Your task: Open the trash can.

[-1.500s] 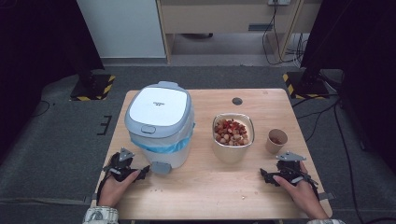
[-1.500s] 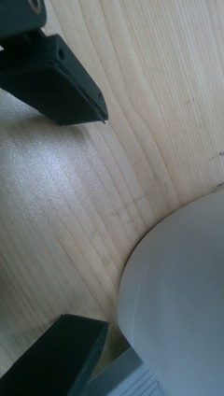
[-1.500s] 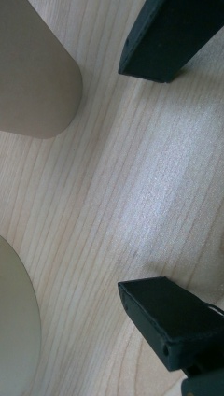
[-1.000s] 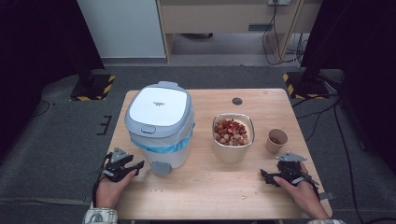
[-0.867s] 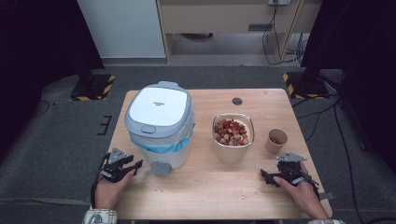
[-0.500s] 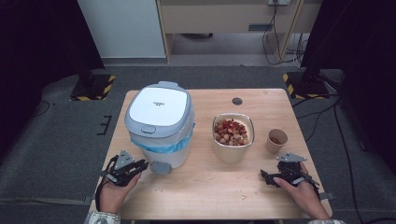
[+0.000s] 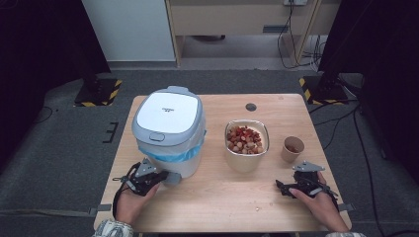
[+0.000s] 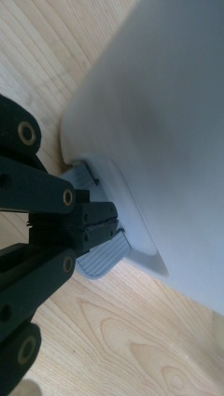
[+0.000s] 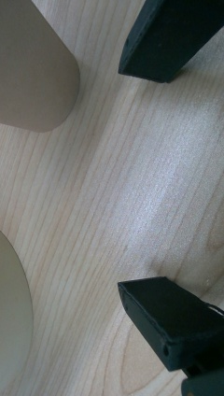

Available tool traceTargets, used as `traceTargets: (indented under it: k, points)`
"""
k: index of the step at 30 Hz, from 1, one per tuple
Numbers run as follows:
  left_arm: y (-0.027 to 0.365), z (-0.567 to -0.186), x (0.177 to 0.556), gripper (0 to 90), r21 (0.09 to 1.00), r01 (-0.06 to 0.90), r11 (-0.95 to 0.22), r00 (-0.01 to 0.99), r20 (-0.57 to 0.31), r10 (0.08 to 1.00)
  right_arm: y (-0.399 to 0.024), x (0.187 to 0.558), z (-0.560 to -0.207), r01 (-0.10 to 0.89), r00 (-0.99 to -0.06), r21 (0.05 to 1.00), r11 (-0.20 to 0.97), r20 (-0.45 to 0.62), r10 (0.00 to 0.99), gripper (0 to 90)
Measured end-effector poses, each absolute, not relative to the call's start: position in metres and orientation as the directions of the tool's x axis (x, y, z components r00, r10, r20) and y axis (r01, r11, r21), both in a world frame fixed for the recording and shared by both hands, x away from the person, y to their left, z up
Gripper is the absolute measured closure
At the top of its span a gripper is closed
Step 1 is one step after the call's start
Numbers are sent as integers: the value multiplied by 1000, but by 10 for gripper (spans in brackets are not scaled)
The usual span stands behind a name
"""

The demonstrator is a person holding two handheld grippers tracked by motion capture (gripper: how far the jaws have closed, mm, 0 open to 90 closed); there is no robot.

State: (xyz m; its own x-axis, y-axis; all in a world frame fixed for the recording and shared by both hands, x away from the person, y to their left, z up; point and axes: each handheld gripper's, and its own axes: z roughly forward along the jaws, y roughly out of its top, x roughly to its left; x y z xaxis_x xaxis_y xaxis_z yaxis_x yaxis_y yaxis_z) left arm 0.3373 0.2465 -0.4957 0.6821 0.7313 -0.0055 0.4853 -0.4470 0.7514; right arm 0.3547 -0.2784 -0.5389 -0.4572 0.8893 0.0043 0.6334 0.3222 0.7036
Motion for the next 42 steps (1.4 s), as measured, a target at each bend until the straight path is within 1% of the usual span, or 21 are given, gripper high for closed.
traceTargets:
  k: [3, 7, 10, 14, 17, 22, 25, 33, 35, 36, 38, 40, 42]
  points:
    - [243, -498, 339, 897, 735, 493, -465, 680, 8, 733, -279, 354, -539, 631, -463, 704, 328, 2, 886, 5]
    - [244, -501, 340, 897, 733, 503, -458, 675, -1, 738, -279, 354, -539, 631, -465, 703, 329, 3, 885, 5]
    - [245, -503, 341, 898, 735, 518, -436, 667, -28, 745, -279, 354, -539, 631, -465, 703, 329, 3, 885, 5]
    - [243, -504, 340, 899, 727, 517, -452, 665, -9, 747, -279, 354, -539, 631, -465, 703, 329, 2, 885, 5]
    - [244, -504, 340, 899, 727, 526, -441, 661, -23, 750, -279, 354, -539, 632, -464, 702, 328, 3, 886, 5]
    - [242, -505, 340, 900, 719, 527, -453, 662, -13, 750, -279, 354, -539, 631, -465, 703, 329, 2, 885, 5]
    - [239, -506, 340, 899, 704, 523, -480, 664, 17, 748, -279, 354, -539, 631, -464, 703, 328, 3, 886, 5]
    - [236, -511, 343, 899, 678, 532, -507, 674, 23, 738, -279, 355, -539, 627, -472, 704, 333, 3, 881, 6]
    - [236, -511, 344, 899, 676, 534, -508, 674, 23, 738, -278, 355, -538, 625, -485, 700, 344, 4, 874, 18]
    - [236, -511, 344, 899, 676, 534, -508, 675, 21, 738, -279, 356, -537, 618, -509, 697, 363, 4, 861, 51]
    - [237, -511, 344, 899, 676, 537, -505, 673, 18, 739, -280, 356, -536, 614, -513, 698, 368, -2, 858, 55]
    - [236, -511, 344, 899, 676, 533, -508, 676, 20, 736, -281, 357, -534, 607, -504, 708, 361, -8, 864, 64]
    - [237, -512, 344, 899, 676, 535, -506, 675, 18, 737, -285, 359, -531, 600, -475, 731, 323, 1, 880, 69]
